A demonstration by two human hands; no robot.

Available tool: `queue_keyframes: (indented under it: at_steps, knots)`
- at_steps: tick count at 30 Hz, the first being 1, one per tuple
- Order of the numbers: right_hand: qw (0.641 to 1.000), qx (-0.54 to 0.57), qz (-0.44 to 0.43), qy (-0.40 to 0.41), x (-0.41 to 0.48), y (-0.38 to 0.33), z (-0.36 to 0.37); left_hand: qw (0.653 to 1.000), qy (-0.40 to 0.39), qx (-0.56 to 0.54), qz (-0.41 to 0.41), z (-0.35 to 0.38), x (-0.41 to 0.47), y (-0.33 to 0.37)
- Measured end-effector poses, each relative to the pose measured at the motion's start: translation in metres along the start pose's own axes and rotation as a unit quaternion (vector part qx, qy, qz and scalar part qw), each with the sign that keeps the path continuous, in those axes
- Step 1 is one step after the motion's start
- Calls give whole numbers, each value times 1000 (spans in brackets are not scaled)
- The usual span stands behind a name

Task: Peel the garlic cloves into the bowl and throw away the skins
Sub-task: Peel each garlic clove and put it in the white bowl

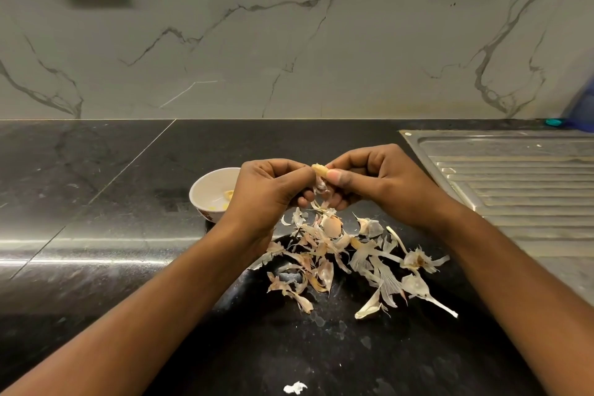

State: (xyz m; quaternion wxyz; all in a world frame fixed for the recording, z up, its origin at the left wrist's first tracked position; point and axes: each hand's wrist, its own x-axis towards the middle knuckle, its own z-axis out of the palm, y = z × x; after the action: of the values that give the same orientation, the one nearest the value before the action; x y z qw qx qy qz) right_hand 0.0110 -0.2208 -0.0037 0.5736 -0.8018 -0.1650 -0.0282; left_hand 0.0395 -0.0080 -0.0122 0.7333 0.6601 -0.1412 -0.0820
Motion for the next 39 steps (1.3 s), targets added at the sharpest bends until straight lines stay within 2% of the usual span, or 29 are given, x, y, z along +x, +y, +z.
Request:
queue_keyframes:
  at_steps: [3,15,23,33,39]
  knots:
    - [999,46,24,-1,1,-2,-2,1000,3,0,-1,1,0,0]
    - [996,61,61,25,-1,-7,-14,998,46,-1,36,-6,2,6]
    - [997,49,63,5,-1,-6,-9,1000,-14,14,18,-3,1,4]
    - [993,76,89,-32,0,-7,-7,996,-3,70,52,-3,2,2]
    - [995,43,82,-39,-2,-4,-6,992,-7,98,73,-4,2,0]
